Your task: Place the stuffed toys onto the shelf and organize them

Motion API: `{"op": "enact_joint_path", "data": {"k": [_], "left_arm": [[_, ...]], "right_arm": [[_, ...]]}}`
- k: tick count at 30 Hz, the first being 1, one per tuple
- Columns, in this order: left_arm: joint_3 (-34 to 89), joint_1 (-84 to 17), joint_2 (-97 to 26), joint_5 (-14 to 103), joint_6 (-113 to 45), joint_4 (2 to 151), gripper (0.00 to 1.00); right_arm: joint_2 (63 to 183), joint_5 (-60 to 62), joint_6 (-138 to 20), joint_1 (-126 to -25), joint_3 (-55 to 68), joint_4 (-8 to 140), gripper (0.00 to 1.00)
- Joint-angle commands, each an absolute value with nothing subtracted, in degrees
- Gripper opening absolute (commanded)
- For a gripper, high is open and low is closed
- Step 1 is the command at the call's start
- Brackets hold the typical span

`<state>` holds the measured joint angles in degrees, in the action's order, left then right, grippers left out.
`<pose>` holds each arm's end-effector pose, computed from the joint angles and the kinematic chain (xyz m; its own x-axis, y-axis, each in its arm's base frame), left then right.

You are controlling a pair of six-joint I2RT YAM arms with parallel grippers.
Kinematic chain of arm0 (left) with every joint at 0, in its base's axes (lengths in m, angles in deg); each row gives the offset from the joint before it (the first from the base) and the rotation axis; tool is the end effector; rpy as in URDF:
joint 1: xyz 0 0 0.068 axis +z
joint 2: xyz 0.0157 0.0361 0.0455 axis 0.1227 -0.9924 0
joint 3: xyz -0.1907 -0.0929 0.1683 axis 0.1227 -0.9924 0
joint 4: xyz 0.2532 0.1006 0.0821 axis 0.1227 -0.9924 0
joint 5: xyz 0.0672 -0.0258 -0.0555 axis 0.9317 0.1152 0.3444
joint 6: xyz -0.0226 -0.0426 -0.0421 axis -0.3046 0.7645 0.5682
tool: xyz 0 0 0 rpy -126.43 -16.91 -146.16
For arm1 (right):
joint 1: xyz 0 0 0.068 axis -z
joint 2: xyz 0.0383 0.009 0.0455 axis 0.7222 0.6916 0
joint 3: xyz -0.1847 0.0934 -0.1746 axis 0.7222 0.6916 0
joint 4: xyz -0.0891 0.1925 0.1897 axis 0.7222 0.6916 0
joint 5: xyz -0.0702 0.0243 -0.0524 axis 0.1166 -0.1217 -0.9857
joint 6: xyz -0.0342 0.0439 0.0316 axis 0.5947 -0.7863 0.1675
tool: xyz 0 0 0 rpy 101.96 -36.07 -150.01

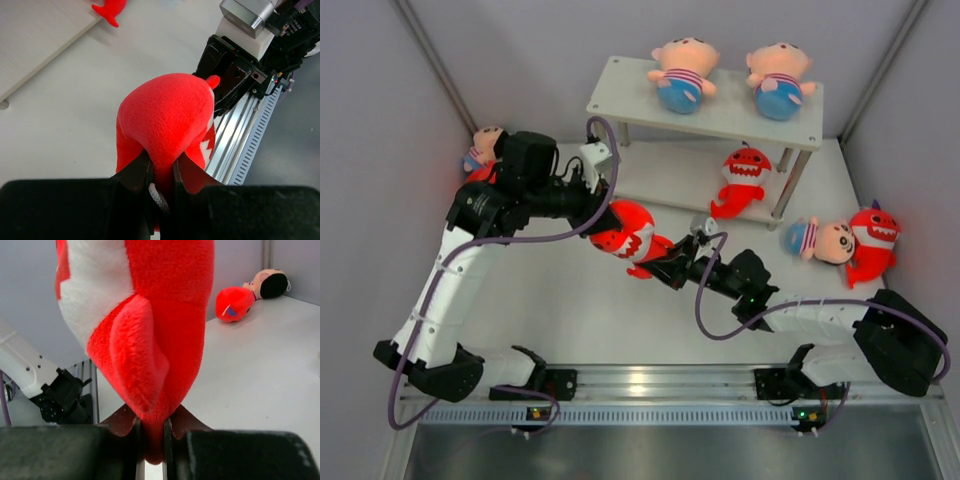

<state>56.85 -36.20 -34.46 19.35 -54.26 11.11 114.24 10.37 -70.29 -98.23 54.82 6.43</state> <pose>0.2096 -0.1482 0.4738 -0.3899 0.3640 -0.8459 0.8639 0.4627 -0.1991 0.1682 0.2386 0.2448 -0.1441 0.2978 -0.9437 -0.9287 0.2884 0.2329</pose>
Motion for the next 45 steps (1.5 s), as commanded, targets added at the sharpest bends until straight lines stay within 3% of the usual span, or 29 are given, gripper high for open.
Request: {"op": "enact_joint_path", "data": {"k": [1,4,5,10,18,26,34,45], "left_arm": [[57.91,-35.97,-34.54,18.48,-53.09,12.56,0.00],[58.78,-35.97,-34.98,21.11,-53.35,12.47,0.35],[58.87,-35.97,-35.07,22.77,-53.44,12.47,0.54],[59.49,-35.97,-35.15,30.42,-54.67,13.00,0.98],[59.58,-35.97,-34.72,51.07,-57.30,15.11,0.98],[56.42,-35.97,-32.87,51.53,-59.50,15.02,0.98],[55.71,-35.97,-31.82,49.68,-60.38,15.02,0.98],[55.18,-35.88,-29.88,49.68,-61.88,15.02,0.98]], "right_arm": [[114.59,13.04,-76.02,-98.89,51.57,-1.41,0.00],[114.50,11.73,-77.51,-98.89,50.34,4.98,0.00],[114.59,11.28,-77.78,-98.80,49.99,8.66,0.00],[114.41,7.59,-83.57,-97.66,53.40,9.31,0.00],[120.55,8.11,-99.74,-90.28,54.90,11.78,0.00],[127.59,8.64,-103.70,-86.50,48.23,15.47,0.00],[131.63,2.05,-107.30,-82.81,38.56,24.95,0.00],[139.90,-3.04,-115.22,-78.50,31.45,26.45,0.00]]}}
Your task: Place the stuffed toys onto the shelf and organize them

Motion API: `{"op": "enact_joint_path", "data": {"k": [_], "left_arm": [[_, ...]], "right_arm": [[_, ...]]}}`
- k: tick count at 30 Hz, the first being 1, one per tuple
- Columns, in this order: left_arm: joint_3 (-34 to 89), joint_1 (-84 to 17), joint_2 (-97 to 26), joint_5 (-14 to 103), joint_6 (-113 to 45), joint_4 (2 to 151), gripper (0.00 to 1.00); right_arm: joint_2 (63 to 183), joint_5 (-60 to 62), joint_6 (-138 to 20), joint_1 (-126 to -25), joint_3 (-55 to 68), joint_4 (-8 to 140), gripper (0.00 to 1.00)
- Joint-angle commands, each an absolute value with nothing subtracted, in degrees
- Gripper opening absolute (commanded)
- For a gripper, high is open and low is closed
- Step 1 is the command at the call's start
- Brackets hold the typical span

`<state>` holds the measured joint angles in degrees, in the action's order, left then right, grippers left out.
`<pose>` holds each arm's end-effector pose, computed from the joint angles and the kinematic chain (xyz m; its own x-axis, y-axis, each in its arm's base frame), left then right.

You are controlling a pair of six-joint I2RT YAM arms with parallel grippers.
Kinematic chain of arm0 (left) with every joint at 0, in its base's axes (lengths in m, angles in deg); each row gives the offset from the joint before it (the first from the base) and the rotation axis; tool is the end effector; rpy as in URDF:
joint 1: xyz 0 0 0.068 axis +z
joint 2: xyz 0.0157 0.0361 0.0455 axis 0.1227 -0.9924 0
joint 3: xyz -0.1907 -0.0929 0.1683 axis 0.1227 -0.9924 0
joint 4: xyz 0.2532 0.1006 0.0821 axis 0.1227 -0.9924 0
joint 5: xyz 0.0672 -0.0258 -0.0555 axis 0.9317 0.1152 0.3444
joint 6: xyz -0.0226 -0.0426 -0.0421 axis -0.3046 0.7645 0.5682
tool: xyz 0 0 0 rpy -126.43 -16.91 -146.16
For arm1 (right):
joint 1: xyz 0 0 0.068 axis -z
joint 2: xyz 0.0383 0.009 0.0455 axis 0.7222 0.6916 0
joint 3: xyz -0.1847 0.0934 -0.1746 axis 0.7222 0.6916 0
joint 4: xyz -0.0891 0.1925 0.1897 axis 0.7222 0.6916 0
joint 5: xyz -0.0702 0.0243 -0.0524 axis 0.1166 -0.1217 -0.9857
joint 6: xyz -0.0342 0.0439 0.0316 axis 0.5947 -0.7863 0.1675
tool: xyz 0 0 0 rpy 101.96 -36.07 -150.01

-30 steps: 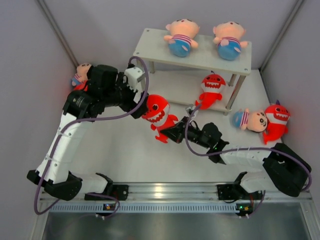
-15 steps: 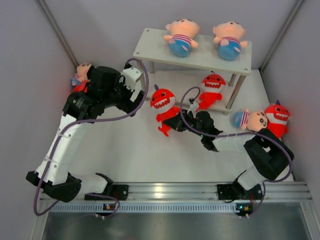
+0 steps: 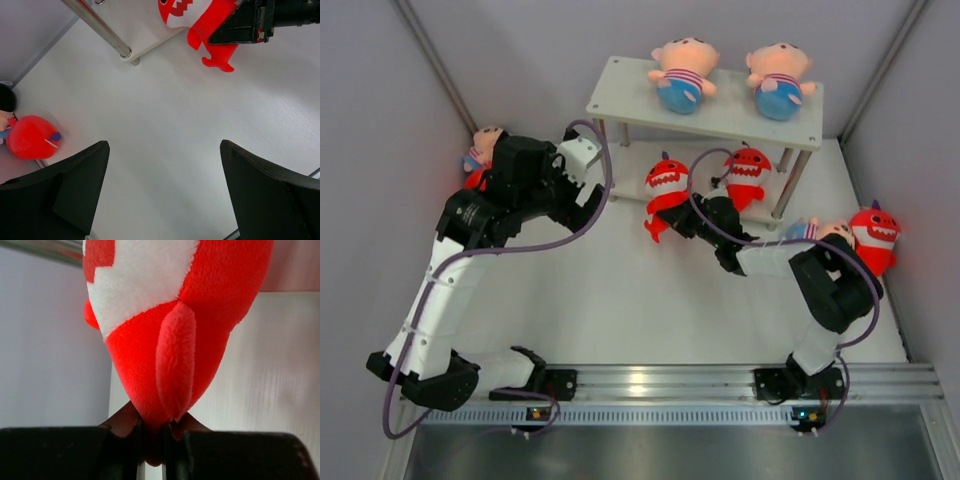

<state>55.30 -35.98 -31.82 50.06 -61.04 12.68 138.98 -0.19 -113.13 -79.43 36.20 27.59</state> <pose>0.2178 -0.1231 0.4742 -0.3285 0.4885 -0.8084 0.6290 0.7516 0.1986 0.3222 0.2173 0.1733 -0.6465 0.6150 -0.4515 -0.1431 0.4836 0.8635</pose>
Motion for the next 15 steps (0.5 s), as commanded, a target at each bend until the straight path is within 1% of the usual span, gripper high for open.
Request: {"op": "enact_joint_path", "data": {"k": [1,6,11,15], "left_arm": [[55.10,-35.97,-29.71,49.59,-61.96,14.94,0.98],[54.74,-35.97,-28.83,49.95,-62.49,15.11,0.98],[55.09,-35.88,-28.21,49.68,-63.02,15.11,0.98],[55.27,-35.88,-28.12,49.77,-63.28,15.02,0.98]], "right_arm": [[140.33,-3.31,-115.31,-78.06,30.83,26.28,0.00],[143.15,-4.80,-116.63,-76.92,26.09,29.79,0.03],[146.75,-4.46,-120.05,-74.72,23.18,32.07,0.11],[147.90,-4.72,-121.29,-73.75,21.95,33.13,0.12]]}}
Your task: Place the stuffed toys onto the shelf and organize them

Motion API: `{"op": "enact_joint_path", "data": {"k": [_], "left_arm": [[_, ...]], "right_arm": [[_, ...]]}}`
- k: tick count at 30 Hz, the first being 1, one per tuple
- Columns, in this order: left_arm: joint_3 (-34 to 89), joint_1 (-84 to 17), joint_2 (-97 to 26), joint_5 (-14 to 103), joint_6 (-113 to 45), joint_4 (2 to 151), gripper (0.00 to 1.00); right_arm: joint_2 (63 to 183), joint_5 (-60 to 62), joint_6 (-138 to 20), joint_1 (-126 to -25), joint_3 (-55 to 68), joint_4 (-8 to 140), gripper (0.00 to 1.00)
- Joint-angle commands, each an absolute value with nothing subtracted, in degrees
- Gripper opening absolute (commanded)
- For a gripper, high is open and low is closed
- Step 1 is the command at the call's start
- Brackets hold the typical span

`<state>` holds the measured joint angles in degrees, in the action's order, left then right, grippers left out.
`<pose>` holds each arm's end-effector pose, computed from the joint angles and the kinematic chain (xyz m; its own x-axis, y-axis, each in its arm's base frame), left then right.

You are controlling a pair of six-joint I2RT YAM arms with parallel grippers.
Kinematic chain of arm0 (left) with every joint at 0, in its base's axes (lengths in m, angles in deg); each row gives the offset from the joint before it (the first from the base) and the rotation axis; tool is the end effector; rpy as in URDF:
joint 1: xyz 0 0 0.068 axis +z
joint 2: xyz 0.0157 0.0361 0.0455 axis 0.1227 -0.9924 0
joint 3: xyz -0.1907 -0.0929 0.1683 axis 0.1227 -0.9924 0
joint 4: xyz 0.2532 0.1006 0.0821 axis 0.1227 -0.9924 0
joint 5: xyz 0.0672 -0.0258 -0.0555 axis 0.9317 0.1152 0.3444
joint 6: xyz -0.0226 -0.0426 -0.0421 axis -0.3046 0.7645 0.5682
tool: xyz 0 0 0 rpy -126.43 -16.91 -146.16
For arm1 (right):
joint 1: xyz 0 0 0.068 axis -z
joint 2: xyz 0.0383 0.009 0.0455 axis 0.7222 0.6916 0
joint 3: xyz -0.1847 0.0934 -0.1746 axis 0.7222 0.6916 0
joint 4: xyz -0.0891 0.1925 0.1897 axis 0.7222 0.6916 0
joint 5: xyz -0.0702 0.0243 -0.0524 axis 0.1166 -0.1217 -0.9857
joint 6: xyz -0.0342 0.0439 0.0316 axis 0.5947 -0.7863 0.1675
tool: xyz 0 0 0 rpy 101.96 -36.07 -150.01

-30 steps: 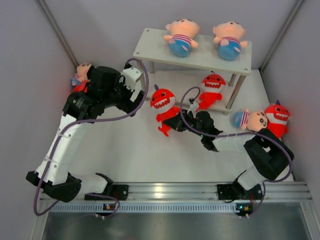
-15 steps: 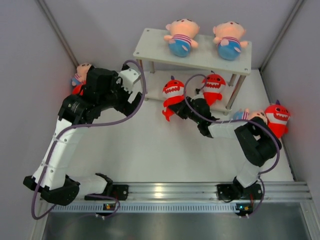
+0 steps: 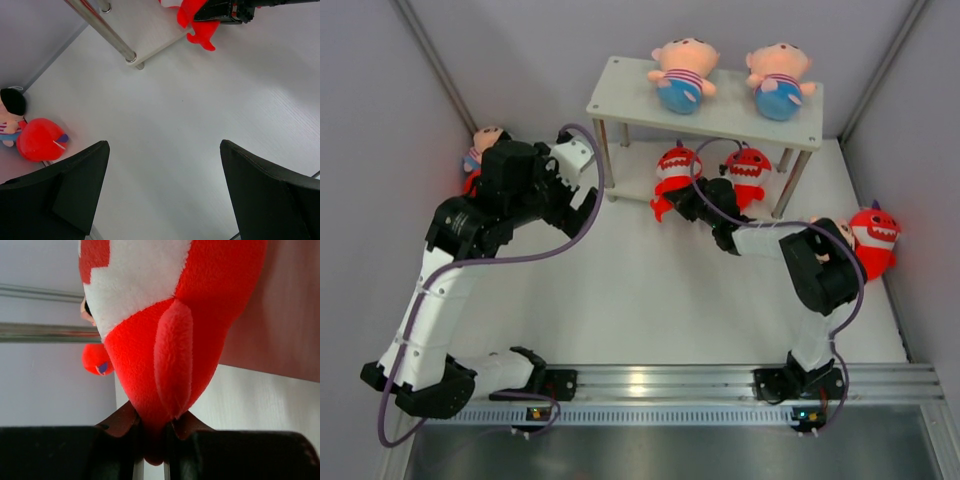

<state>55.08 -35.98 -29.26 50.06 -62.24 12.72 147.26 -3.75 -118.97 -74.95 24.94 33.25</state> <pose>0.2040 -0.1154 0.4830 -0.2856 0.4877 -0.8250 0.6277 0.7457 0.2235 0.3788 0.2102 0.1717 -0.5728 0.7327 -0.3675 0.0130 0.4564 0.8897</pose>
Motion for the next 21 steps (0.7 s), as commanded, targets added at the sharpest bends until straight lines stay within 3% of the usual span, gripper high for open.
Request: {"op": "enact_joint_path", "data": {"k": [1,14,17,21], "left_arm": [[55.18,-35.97,-28.04,49.77,-63.37,15.02,0.98],[54.92,-35.97,-27.69,49.33,-63.55,15.02,0.98],[54.83,-35.88,-27.42,49.42,-63.72,15.02,0.98],[54.57,-35.97,-27.07,49.33,-64.16,15.02,0.98]], "right_arm": [[148.07,-4.98,-121.64,-73.58,21.77,33.05,0.13],[149.39,-9.11,-125.76,-71.82,18.96,36.56,0.28],[149.83,-9.55,-126.12,-71.12,17.82,38.49,0.42],[149.92,-9.90,-126.03,-70.76,17.20,39.55,0.51]]}}
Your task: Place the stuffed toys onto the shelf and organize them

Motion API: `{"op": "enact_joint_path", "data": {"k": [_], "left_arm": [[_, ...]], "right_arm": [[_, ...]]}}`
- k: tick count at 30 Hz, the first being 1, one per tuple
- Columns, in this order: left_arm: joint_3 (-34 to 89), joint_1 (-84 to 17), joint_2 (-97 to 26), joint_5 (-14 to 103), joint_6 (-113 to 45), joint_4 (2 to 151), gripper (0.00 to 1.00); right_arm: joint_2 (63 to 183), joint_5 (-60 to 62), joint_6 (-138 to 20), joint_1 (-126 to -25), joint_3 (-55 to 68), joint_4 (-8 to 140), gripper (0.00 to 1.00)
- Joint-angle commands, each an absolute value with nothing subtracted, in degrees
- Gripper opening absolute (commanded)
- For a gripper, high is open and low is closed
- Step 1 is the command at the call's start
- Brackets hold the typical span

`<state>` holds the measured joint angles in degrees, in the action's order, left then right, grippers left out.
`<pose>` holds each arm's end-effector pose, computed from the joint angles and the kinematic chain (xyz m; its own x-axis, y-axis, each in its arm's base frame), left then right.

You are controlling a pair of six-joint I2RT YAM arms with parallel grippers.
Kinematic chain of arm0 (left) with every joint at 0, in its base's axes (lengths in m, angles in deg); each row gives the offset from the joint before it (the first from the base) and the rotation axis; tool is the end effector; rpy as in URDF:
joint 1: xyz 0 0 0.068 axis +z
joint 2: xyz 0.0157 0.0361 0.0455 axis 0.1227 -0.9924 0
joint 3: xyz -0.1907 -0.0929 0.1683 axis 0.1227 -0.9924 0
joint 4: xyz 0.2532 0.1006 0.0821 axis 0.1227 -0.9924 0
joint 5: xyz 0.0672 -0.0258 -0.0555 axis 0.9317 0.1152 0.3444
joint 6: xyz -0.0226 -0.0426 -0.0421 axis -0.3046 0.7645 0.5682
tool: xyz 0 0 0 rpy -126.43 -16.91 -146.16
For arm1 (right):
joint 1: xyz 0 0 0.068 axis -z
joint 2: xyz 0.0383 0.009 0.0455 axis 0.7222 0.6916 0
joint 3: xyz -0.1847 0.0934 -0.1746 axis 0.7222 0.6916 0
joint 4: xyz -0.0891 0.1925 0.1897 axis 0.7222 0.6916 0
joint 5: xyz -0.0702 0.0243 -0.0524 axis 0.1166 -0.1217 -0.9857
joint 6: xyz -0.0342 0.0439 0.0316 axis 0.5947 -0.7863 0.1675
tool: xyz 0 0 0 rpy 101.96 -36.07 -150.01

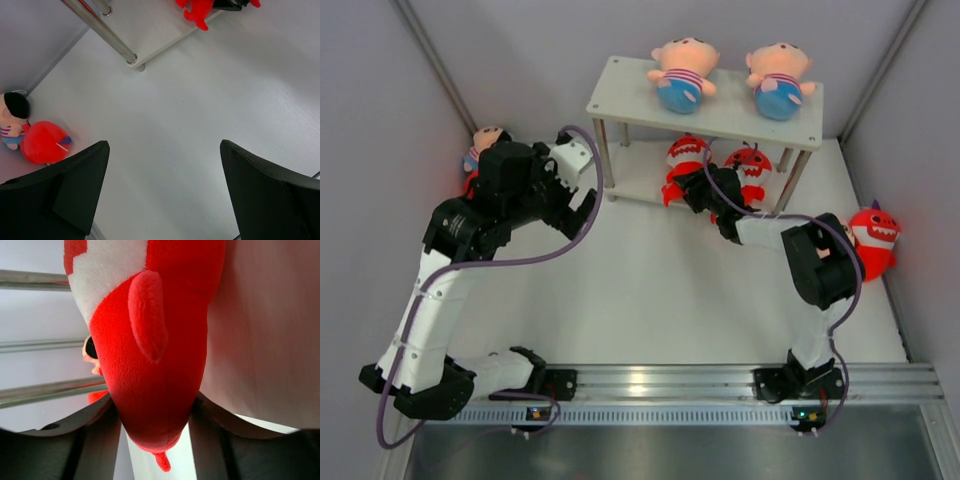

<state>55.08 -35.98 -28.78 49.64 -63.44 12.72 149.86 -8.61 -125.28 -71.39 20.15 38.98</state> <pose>0.2011 -0.1142 0.4848 -0.2647 0.4989 -0.8253 0.6369 0.7331 0.2388 0.4065 0.1889 0.1697 -0.4642 0.8383 -0.2861 0.1712 0.4018 0.8996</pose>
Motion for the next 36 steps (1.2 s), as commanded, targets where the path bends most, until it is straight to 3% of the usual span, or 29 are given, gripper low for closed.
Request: {"op": "enact_joint_path", "data": {"k": [1,16,30,36], "left_arm": [[54.48,-35.97,-26.89,49.33,-64.25,14.94,0.98],[54.39,-35.88,-25.93,47.75,-64.34,14.93,0.98],[54.48,-35.88,-24.96,47.49,-64.60,15.02,0.98],[53.95,-35.88,-24.96,47.05,-64.34,15.02,0.98]], "right_arm": [[149.66,-9.82,-125.86,-70.67,17.20,39.46,0.54],[138.85,-14.38,-123.13,-71.73,21.06,48.15,0.74],[137.26,-17.64,-120.41,-72.95,19.49,55.98,0.77],[132.44,-25.45,-124.61,-74.89,22.90,61.52,0.78]]}}
